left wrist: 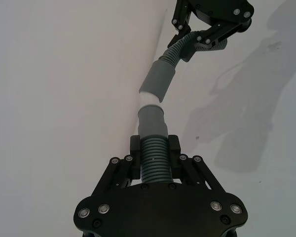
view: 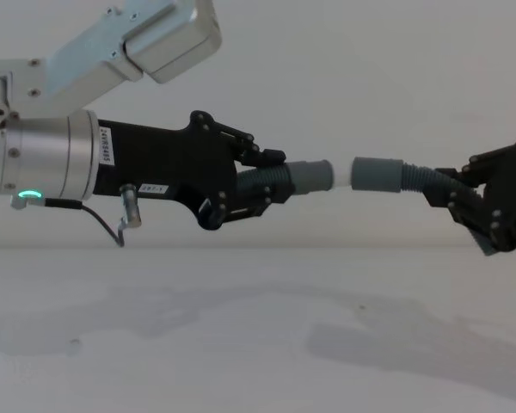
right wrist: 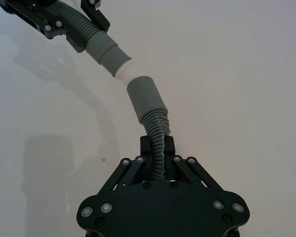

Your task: Use both hands to pick up one end of the pipe from the table, align the ends, and insert them.

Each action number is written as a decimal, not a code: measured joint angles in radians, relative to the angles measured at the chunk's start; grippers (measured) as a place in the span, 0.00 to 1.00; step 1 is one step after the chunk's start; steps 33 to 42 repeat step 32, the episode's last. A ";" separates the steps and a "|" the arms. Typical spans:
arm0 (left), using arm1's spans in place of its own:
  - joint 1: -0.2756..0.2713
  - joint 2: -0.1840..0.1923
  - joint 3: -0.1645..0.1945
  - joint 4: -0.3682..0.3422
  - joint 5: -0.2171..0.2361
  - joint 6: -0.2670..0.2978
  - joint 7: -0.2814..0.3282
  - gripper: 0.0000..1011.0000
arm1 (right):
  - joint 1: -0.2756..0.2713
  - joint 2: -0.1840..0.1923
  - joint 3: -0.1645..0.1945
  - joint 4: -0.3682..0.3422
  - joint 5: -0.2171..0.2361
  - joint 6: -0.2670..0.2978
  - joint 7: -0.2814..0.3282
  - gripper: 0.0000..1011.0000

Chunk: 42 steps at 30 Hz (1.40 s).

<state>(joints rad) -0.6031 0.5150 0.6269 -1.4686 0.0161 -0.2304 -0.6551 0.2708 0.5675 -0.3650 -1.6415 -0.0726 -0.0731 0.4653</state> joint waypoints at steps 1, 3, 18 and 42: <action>0.000 0.000 0.000 0.000 0.000 0.000 0.000 0.32 | 0.000 -0.001 0.000 0.000 0.001 0.000 0.000 0.15; 0.000 0.000 0.000 0.000 0.000 0.000 0.000 0.32 | 0.001 -0.002 0.001 0.001 0.002 0.000 -0.001 0.15; 0.000 0.000 0.000 0.000 0.000 0.000 0.000 0.32 | 0.003 -0.008 0.003 0.004 0.005 -0.002 -0.005 0.15; 0.000 0.000 0.000 0.000 0.000 0.000 0.000 0.32 | 0.004 -0.009 0.003 0.005 0.006 -0.002 -0.006 0.15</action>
